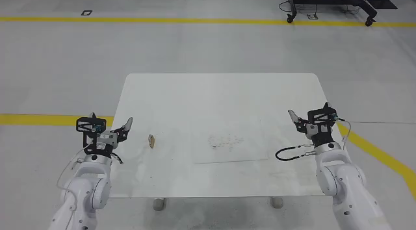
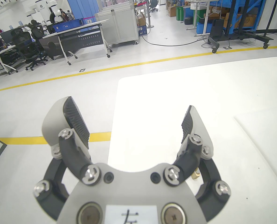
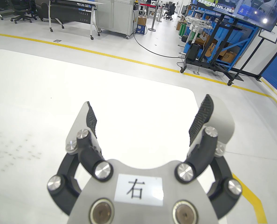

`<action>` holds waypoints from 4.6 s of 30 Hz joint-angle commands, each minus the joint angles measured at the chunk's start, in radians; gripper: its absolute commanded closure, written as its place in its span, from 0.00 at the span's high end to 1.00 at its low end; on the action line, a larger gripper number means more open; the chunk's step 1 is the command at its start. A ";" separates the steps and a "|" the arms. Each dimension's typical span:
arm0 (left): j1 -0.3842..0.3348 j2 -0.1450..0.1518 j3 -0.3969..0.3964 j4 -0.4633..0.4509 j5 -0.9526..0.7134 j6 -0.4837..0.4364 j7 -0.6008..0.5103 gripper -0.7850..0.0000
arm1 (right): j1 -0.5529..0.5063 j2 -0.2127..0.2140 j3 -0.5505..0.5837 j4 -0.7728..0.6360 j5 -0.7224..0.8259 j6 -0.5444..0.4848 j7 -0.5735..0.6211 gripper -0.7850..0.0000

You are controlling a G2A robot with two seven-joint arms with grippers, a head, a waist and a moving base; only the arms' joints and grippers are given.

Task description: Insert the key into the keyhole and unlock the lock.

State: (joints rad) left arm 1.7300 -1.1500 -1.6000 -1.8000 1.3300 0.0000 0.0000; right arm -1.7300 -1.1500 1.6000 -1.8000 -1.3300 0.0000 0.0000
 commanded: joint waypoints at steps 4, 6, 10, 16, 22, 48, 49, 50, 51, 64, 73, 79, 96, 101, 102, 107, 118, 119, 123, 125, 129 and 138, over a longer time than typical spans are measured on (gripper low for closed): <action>0.000 0.000 0.000 0.000 0.000 0.000 0.000 1.00 | 0.000 0.000 0.000 0.000 0.000 0.000 0.000 1.00; 0.000 0.000 0.000 0.000 0.000 0.000 0.000 1.00 | 0.000 0.000 0.000 0.000 0.000 0.000 0.000 1.00; 0.000 0.000 0.000 0.000 0.000 0.000 0.000 1.00 | 0.027 0.002 -0.040 0.024 0.005 -0.121 0.013 1.00; 0.000 0.000 0.000 0.000 0.000 0.000 0.000 1.00 | 0.149 -0.008 -0.197 0.127 -0.008 -0.287 0.066 1.00; 0.000 0.000 0.000 0.000 0.000 0.000 0.000 1.00 | 0.171 -0.012 -0.225 0.141 -0.020 -0.285 0.070 1.00; 0.000 0.000 0.000 0.000 0.000 0.000 0.000 1.00 | 0.455 -0.025 -0.524 0.397 -0.184 -0.859 0.016 0.96; 0.000 0.000 0.000 0.000 0.000 0.000 0.000 1.00 | 0.468 -0.028 -0.548 0.395 -0.219 -0.859 0.021 0.87; 0.000 0.000 0.000 0.000 0.000 0.000 0.000 1.00 | 0.479 -0.030 -0.569 0.397 -0.250 -0.860 0.019 0.84; 0.000 0.000 0.000 0.000 0.000 0.000 0.000 1.00 | 0.488 -0.031 -0.584 0.405 -0.276 -0.854 0.016 0.77; 0.000 0.000 0.000 0.000 0.000 0.000 0.000 1.00 | 0.560 -0.045 -0.669 0.480 -0.367 -0.800 0.013 0.24; 0.000 0.000 0.000 0.000 0.000 0.000 0.000 1.00 | 0.590 -0.054 -0.697 0.506 -0.361 -0.767 0.035 0.00; 0.000 0.000 0.000 0.000 0.000 0.000 0.000 1.00 | 0.591 -0.051 -0.691 0.505 -0.355 -0.757 0.001 0.00; 0.000 0.000 0.000 0.000 0.000 0.000 0.000 1.00 | 0.554 -0.033 -0.633 0.504 -0.313 -0.755 -0.098 0.00; -0.024 -0.001 0.027 -0.028 0.040 -0.020 -0.042 1.00 | 0.523 -0.029 -0.630 0.481 -0.329 -0.692 -0.142 0.00; -0.036 -0.002 0.038 -0.030 0.035 -0.033 -0.056 1.00 | 0.515 -0.027 -0.629 0.477 -0.337 -0.685 -0.168 0.00; -0.121 -0.008 0.097 -0.032 -0.075 -0.142 -0.125 1.00 | 0.488 -0.017 -0.616 0.500 -0.357 -0.668 -0.319 0.00; -0.373 -0.031 0.323 0.014 -0.021 -0.229 -0.348 1.00 | 0.490 -0.013 -0.613 0.622 -0.347 -0.623 -0.590 0.00; -0.393 -0.033 0.340 0.022 -0.016 -0.231 -0.364 1.00 | 0.491 -0.013 -0.615 0.629 -0.347 -0.619 -0.605 0.00; -0.469 -0.046 0.414 0.080 -0.001 -0.231 -0.416 1.00 | 0.500 -0.016 -0.625 0.654 -0.346 -0.609 -0.640 0.00; -0.507 -0.055 0.452 0.120 0.000 -0.228 -0.436 1.00 | 0.507 -0.018 -0.632 0.663 -0.347 -0.604 -0.649 0.00; -0.578 -0.071 0.526 0.210 0.026 -0.234 -0.457 1.00 | 0.516 -0.021 -0.643 0.677 -0.348 -0.592 -0.662 0.00; -0.671 -0.101 0.652 0.357 0.051 -0.304 -0.464 1.00 | 0.524 -0.029 -0.652 0.692 -0.332 -0.534 -0.604 0.00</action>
State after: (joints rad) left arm 1.0644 -1.2490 -0.9549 -1.4576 1.3880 -0.2986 -0.4662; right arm -1.2080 -1.1775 0.9489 -1.1123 -1.6677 -0.5348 -0.6079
